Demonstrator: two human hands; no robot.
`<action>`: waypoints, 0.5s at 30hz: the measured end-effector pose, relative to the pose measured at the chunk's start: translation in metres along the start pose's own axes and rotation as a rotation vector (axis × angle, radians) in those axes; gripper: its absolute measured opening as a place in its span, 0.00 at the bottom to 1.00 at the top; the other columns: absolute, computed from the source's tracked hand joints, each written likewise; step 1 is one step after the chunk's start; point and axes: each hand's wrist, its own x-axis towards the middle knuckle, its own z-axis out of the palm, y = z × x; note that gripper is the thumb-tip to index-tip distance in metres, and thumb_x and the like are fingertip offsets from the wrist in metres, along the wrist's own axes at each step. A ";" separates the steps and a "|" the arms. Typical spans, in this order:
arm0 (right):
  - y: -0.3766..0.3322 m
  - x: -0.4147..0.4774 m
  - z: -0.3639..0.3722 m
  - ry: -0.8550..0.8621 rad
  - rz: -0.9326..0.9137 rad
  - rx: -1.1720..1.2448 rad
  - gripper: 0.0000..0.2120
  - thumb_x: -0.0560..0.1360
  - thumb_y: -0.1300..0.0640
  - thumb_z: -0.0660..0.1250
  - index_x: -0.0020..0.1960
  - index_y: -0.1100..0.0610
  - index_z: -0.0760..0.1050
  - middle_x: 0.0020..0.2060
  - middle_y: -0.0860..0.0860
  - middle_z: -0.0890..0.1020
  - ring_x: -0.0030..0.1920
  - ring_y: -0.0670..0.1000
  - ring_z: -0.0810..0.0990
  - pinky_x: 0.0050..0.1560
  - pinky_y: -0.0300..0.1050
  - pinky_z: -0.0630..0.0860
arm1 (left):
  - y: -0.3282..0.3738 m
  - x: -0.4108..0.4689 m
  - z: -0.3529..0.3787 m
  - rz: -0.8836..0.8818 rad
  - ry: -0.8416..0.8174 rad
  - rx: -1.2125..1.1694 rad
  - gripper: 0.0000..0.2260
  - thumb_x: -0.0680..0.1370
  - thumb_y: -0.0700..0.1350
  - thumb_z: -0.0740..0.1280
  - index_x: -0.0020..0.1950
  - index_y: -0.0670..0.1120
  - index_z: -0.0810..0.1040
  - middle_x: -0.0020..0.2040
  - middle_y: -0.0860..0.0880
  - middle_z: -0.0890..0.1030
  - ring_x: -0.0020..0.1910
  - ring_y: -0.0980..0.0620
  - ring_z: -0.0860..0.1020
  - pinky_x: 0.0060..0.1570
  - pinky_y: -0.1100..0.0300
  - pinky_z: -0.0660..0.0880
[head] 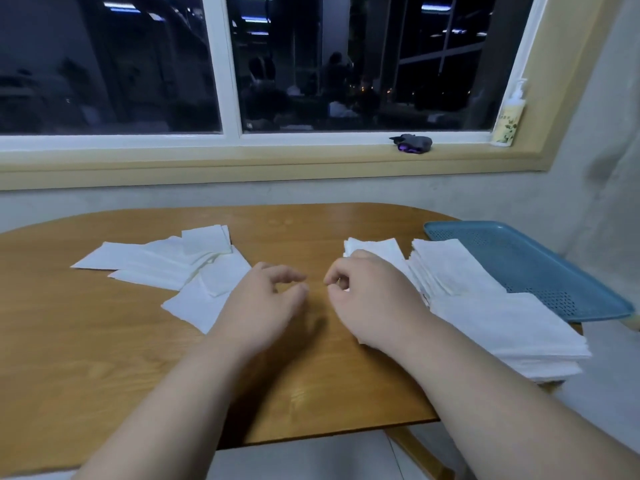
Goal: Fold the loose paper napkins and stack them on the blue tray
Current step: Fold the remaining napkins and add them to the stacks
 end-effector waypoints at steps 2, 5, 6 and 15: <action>-0.022 -0.003 0.020 -0.040 -0.054 0.011 0.08 0.77 0.51 0.61 0.48 0.45 0.79 0.46 0.42 0.74 0.46 0.47 0.76 0.47 0.46 0.77 | -0.022 -0.028 -0.023 -0.025 0.021 0.039 0.03 0.76 0.53 0.67 0.47 0.61 0.80 0.53 0.61 0.76 0.41 0.63 0.78 0.45 0.65 0.71; -0.051 0.001 0.051 -0.128 -0.120 -0.023 0.10 0.79 0.51 0.60 0.53 0.45 0.79 0.51 0.43 0.76 0.53 0.49 0.75 0.51 0.48 0.76 | -0.054 -0.065 -0.053 -0.047 0.075 0.109 0.04 0.77 0.52 0.67 0.48 0.59 0.81 0.51 0.63 0.76 0.46 0.68 0.75 0.42 0.74 0.67; -0.060 0.004 0.061 -0.158 -0.141 -0.036 0.12 0.79 0.50 0.59 0.56 0.46 0.79 0.54 0.44 0.76 0.56 0.50 0.74 0.52 0.47 0.75 | -0.063 -0.075 -0.062 -0.058 0.098 0.114 0.04 0.76 0.52 0.67 0.47 0.59 0.81 0.50 0.63 0.76 0.48 0.69 0.74 0.42 0.75 0.67; -0.095 0.007 0.116 -0.179 -0.242 -0.222 0.16 0.81 0.45 0.55 0.57 0.48 0.79 0.57 0.44 0.76 0.58 0.51 0.69 0.62 0.49 0.68 | -0.108 -0.097 -0.107 -0.035 0.191 0.154 0.03 0.77 0.53 0.68 0.47 0.59 0.81 0.49 0.63 0.75 0.47 0.64 0.76 0.44 0.69 0.70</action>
